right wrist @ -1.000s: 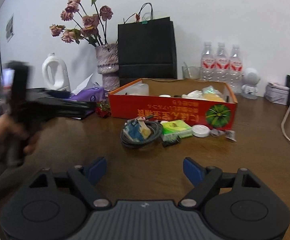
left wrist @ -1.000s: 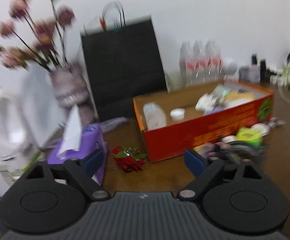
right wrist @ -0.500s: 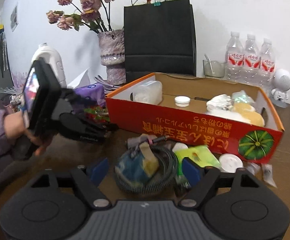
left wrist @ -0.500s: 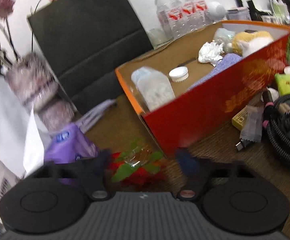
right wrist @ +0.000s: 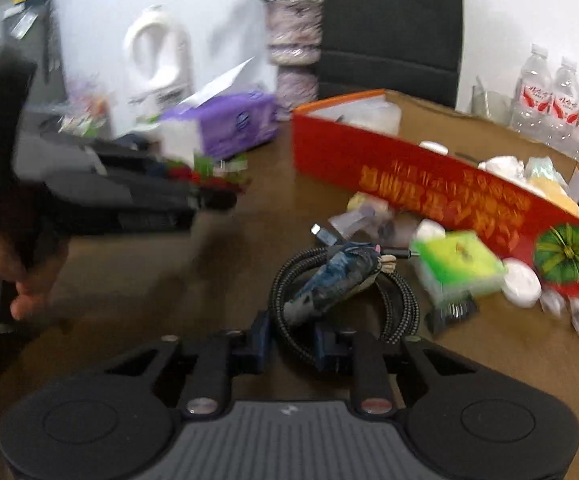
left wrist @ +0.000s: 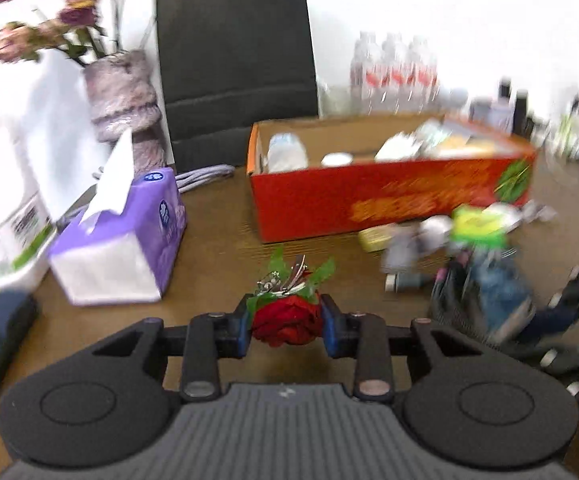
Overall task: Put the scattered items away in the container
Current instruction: 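Grasp the red artificial rose with the left tool while the right tool grasps the blue packet, then carry rose and blue packet into the cardboard box and open both tools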
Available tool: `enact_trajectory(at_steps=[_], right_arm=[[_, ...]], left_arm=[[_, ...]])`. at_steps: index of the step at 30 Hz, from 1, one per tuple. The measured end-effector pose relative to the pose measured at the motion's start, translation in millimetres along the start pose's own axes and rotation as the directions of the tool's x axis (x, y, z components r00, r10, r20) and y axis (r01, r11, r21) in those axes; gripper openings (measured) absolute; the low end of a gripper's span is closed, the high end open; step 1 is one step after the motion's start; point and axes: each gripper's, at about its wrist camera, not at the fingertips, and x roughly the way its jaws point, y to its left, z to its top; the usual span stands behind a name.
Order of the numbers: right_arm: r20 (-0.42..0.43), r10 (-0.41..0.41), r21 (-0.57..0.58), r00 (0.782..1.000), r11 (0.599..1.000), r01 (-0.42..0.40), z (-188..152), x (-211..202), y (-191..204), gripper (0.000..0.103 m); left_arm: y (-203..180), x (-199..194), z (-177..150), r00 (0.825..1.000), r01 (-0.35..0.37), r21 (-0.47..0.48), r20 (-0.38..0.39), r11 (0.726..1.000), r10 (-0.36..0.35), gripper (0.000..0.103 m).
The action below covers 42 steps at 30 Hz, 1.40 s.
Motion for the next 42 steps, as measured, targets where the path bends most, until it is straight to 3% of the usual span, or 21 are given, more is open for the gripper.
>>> enact_trajectory(at_steps=[2,5,8,9,10,11,12,13,15,18,21,24,27,31,32,36,39,42], right_arm=[[-0.025,0.038,-0.005,0.999,0.999,-0.038,-18,-25,-1,0.02],[-0.044,0.03,0.046,0.999,0.999,-0.028,-44,-66,-9,0.033],[0.05,0.029,0.179,0.998,0.983,-0.038,-55,-99,-22,0.056],[0.078,0.025,0.226,0.997,0.973,-0.042,-56,-104,-26,0.057],[0.09,0.018,0.263,0.996,0.964,-0.041,-56,-104,-30,0.057],[0.088,0.005,0.296,0.996,0.955,-0.031,-58,-100,-33,0.048],[0.075,-0.016,0.32,0.997,0.947,-0.008,-59,-95,-36,0.02],[0.062,-0.042,0.333,0.997,0.943,0.019,-60,-91,-36,0.01],[0.078,-0.08,0.34,0.994,0.939,0.049,-64,-94,-32,0.01],[0.175,-0.102,0.339,0.979,0.94,0.038,-63,-119,-26,0.01],[0.288,-0.094,0.362,0.953,0.932,-0.017,-57,-146,-31,0.01],[0.365,-0.107,0.388,0.925,0.92,-0.047,-49,-159,-42,0.01],[0.381,-0.148,0.381,0.913,0.924,-0.01,-21,-149,-56,0.01],[0.423,-0.177,0.374,0.888,0.927,0.007,51,-110,-91,0.01],[0.421,-0.182,0.378,0.889,0.926,0.011,72,-93,-104,0.01],[0.348,-0.2,0.422,0.916,0.906,0.037,137,-20,-159,0.01],[0.284,-0.145,0.488,0.948,0.873,-0.012,169,39,-201,0.011],[0.201,-0.163,0.503,0.966,0.863,0.041,189,86,-223,0.011]], left_arm=[[-6,-22,-7,0.999,0.028,-0.059,0.016,0.998,-0.027,0.034],[-19,-48,-20,0.997,0.08,-0.136,0.026,0.987,-0.077,0.034],[-38,-64,-30,0.989,0.15,-0.17,0.038,0.974,-0.145,0.034],[-44,-67,-32,0.986,0.164,-0.167,0.04,0.972,-0.16,0.034],[-51,-69,-33,0.986,0.167,-0.158,0.041,0.973,-0.163,0.034],[-56,-70,-33,0.987,0.162,-0.15,0.04,0.975,-0.158,0.034],[-61,-72,-34,0.987,0.157,-0.144,0.041,0.977,-0.153,0.034],[-65,-76,-34,0.988,0.155,-0.141,0.048,0.978,-0.15,0.034],[-71,-90,-36,0.987,0.149,-0.134,0.079,0.98,-0.139,0.034],[-72,-107,-36,0.987,0.131,-0.136,0.115,0.982,-0.115,0.034],[-70,-118,-33,0.984,0.129,-0.162,0.145,0.978,-0.106,0.034],[-63,-118,-18,0.973,0.177,-0.213,0.186,0.961,-0.138,0.034],[-57,-94,15,0.965,0.186,-0.199,0.222,0.962,-0.14,0.034],[-38,-28,86,0.953,0.198,-0.162,0.261,0.967,-0.151,0.034],[-33,-4,106,0.954,0.197,-0.152,0.256,0.968,-0.154,0.034],[-22,96,160,0.958,0.082,-0.063,0.281,0.995,-0.061,0.035],[-25,165,184,0.989,0.013,-0.002,0.145,1.0,-0.013,0.035],[-23,212,188,0.999,-0.04,0.032,0.033,0.999,0.039,0.036]])
